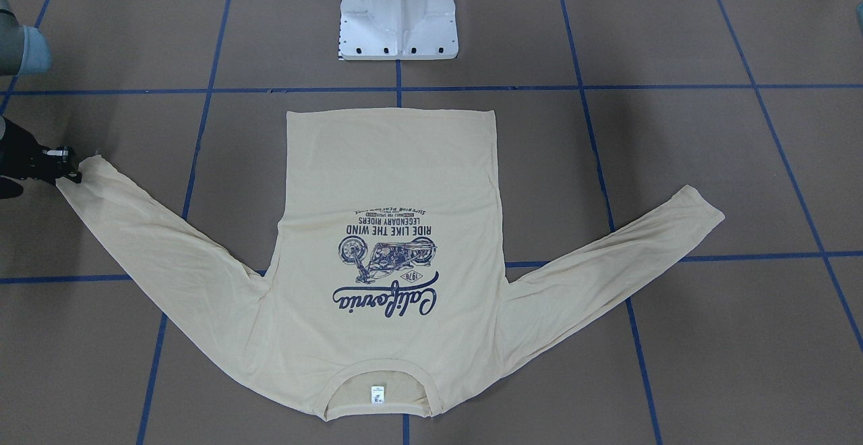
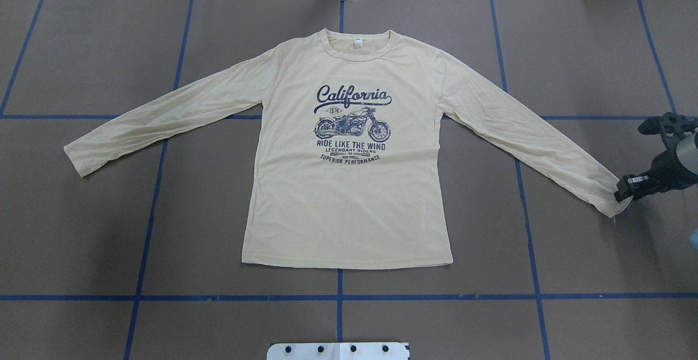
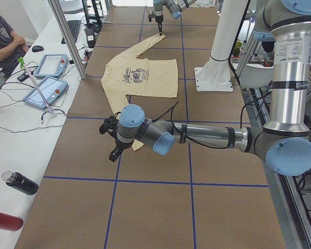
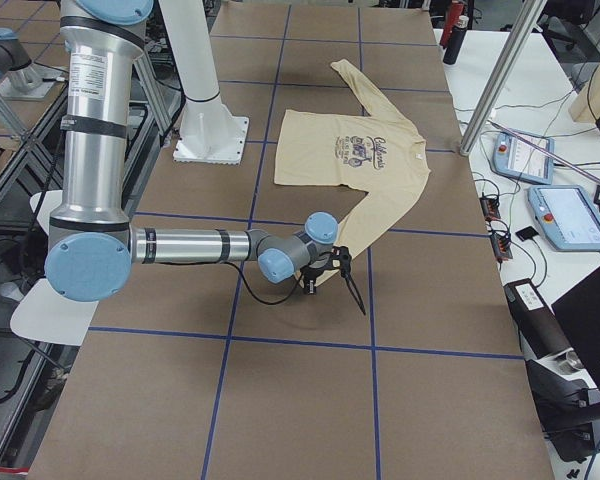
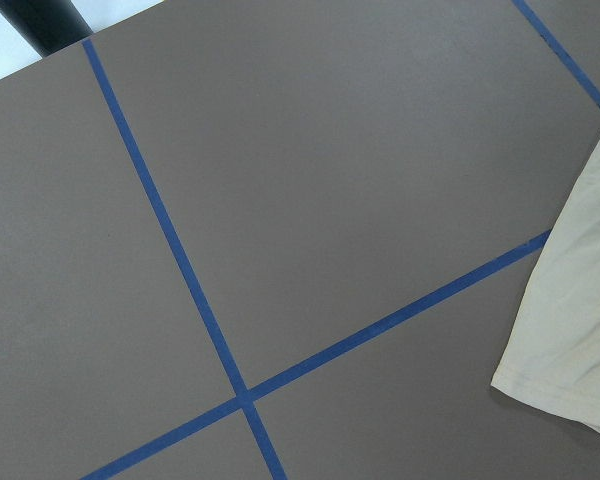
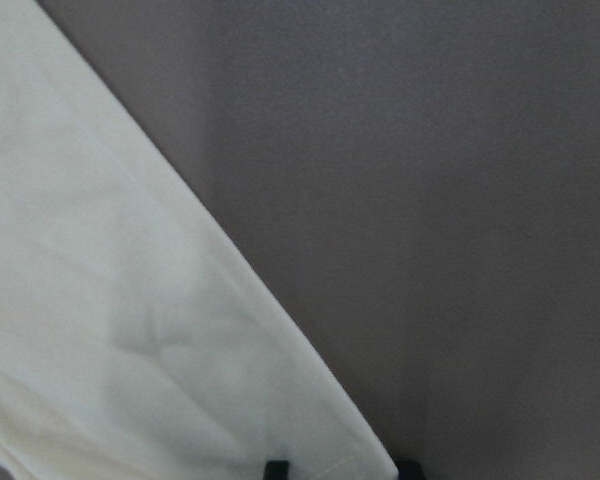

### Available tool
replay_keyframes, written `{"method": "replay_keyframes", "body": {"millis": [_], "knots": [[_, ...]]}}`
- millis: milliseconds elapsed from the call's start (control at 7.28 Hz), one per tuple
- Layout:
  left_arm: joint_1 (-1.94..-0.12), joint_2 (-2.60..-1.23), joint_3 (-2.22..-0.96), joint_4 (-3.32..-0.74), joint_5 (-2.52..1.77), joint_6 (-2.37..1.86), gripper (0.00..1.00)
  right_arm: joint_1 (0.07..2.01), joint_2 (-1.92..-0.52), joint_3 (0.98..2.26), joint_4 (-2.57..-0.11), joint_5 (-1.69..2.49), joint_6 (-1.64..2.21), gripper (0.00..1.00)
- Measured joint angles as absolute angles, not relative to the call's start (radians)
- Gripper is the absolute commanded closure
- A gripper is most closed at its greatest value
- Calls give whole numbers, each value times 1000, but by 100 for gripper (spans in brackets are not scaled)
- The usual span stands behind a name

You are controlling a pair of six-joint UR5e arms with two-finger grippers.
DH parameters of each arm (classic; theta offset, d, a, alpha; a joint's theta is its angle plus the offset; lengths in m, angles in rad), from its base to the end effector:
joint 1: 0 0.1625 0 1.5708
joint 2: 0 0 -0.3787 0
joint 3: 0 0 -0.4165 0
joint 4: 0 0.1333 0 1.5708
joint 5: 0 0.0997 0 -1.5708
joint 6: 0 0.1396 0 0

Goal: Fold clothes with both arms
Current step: 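Move the right gripper down to the cuff of the nearest sleeve and grasp it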

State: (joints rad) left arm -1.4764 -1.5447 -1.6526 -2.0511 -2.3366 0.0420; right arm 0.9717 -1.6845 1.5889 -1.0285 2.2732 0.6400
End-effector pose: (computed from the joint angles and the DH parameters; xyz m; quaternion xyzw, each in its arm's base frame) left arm 0.0148 -0.5441 0.5535 0.2361 0.3666 0.1597 0.8857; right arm -0.2506 -0.4435 0.6315 -0.0255 -0.3939 -0.0575 0.9170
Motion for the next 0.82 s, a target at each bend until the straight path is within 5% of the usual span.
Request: {"method": "replay_keyframes", "body": {"millis": [137,825], "knots": [[-1476,-1545,-1653,-2051,-2337,42,0,971,-1684,1591,-1029,2274,639,100],[-1476,-1545,-1652,-2051,-2338,41,0,1003,-1682,1660,-1029,2308,640,100]]}}
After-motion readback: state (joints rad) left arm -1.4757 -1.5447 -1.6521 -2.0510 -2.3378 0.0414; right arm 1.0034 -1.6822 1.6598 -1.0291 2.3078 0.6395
